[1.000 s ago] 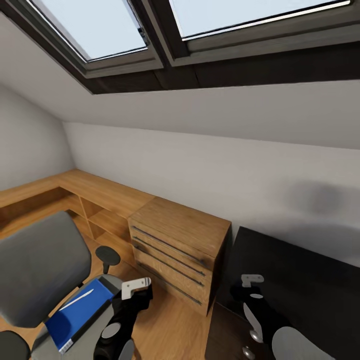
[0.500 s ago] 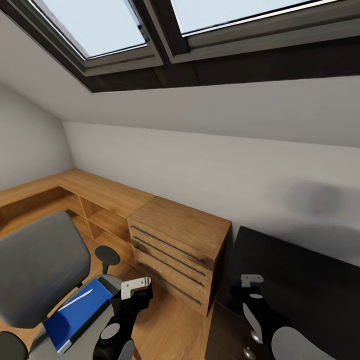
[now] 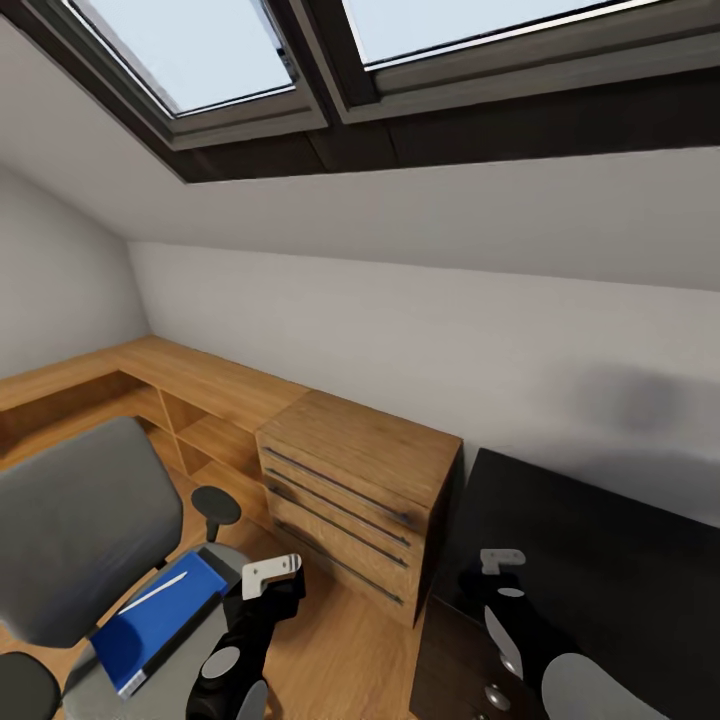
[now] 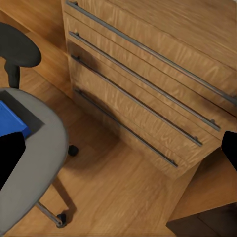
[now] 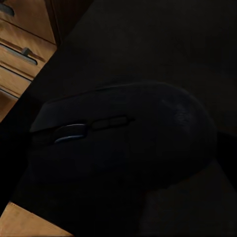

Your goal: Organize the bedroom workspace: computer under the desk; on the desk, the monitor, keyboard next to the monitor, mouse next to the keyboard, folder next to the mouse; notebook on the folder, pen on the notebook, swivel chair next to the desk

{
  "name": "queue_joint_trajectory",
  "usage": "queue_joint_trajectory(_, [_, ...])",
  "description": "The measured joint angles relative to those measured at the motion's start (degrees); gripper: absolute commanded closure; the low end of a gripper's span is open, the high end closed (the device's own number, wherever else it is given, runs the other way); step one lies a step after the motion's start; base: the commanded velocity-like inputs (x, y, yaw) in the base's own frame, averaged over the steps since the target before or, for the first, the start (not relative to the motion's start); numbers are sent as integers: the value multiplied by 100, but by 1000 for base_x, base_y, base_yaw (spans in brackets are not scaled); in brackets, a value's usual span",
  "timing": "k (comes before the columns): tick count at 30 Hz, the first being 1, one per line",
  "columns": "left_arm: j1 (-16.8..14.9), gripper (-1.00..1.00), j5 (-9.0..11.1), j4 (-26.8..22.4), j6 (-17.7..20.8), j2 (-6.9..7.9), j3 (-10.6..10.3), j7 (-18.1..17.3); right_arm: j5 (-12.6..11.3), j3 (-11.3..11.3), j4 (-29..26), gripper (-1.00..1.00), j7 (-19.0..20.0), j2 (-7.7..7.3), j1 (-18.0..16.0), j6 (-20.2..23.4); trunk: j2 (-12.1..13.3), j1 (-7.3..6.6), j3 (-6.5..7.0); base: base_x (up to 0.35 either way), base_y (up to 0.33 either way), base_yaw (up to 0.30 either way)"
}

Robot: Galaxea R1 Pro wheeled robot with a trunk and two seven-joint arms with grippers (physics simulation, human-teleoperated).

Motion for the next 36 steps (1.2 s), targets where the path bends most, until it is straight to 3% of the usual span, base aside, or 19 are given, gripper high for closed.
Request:
queue_joint_trajectory(28, [9,-100,-11,-15,-7,18,-9,0,16,40,-9,100,340,-14,0,-41,0,0,0,-2,0,0])
queue_joint_trajectory(36, [9,-100,-9,-13,-7,18,-9,0,16,39,-14,100,339,-19,0,-41,241,-133,108,0,0,0])
